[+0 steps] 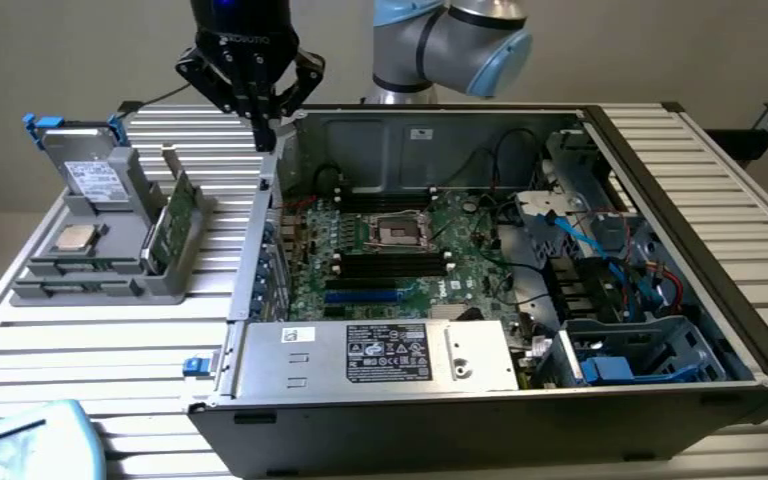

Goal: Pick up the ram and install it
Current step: 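Reach for the ram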

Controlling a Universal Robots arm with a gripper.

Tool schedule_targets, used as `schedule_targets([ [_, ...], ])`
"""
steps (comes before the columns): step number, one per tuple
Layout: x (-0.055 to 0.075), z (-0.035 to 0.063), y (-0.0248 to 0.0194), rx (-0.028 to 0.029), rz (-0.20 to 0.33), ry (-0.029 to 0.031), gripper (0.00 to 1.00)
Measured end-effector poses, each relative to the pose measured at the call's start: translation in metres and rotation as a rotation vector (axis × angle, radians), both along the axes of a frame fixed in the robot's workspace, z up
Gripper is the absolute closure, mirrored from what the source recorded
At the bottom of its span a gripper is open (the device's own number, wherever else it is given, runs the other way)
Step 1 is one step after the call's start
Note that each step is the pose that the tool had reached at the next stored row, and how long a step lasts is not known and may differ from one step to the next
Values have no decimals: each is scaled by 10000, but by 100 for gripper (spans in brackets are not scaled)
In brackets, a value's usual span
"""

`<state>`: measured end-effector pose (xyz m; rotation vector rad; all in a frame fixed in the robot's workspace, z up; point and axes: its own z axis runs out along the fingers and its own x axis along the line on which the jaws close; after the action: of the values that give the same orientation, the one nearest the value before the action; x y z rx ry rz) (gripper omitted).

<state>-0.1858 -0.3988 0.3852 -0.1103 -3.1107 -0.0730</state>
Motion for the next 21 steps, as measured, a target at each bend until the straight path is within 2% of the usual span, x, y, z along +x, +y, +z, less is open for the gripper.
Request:
schedule_targets([
  [7,-319,-14,0,4,9,24,89],
  [21,-954,-34,0,46,41,23,89],
])
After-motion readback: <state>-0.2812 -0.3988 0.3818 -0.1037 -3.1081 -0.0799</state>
